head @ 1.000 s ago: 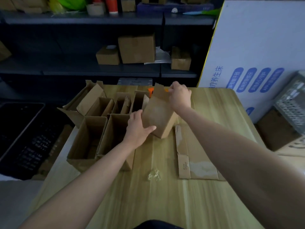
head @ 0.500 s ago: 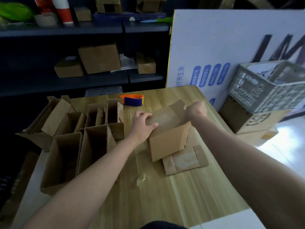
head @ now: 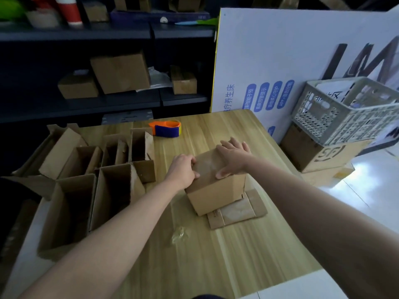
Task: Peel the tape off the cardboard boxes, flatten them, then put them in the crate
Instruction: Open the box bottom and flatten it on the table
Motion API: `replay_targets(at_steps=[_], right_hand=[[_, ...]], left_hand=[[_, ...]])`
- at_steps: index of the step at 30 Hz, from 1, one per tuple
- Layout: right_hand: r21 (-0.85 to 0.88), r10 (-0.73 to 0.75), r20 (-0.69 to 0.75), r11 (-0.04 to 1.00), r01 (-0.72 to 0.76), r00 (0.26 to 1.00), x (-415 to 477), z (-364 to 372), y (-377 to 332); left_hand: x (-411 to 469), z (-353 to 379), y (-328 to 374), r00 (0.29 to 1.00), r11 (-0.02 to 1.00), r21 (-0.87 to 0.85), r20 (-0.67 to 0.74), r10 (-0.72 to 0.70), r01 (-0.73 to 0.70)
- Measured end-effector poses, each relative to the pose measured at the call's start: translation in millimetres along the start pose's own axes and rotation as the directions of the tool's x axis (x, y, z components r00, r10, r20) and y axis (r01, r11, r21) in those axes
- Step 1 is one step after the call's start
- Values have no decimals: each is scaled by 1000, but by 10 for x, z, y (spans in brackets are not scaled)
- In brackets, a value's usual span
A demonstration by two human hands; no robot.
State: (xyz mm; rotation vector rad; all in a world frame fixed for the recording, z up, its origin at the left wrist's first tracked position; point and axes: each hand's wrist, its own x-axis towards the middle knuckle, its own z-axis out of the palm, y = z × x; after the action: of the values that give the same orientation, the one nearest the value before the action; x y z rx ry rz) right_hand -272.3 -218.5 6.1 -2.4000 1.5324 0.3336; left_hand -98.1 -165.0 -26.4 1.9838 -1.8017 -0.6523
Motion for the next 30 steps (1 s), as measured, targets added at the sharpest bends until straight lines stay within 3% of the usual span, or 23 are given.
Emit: replay_targets(at_steps=[12,16,25,30], right_hand=[[-10,47,98,999,-46,994,41,-34,104],[1,76,84,997,-77,994,7,-2,205],[60,69,77,996,-74,995,59,13,193],[100,62,88,992,-71,994,48,7,216]], left_hand=[[25,22,175,998,998,-47,58,-28,31],[40,106,297,999,1000,27,43,13,-14],[26,210,198,991,993,65,-85,103,-98],[62,220,252,988,1000,4,-151,25,-25]])
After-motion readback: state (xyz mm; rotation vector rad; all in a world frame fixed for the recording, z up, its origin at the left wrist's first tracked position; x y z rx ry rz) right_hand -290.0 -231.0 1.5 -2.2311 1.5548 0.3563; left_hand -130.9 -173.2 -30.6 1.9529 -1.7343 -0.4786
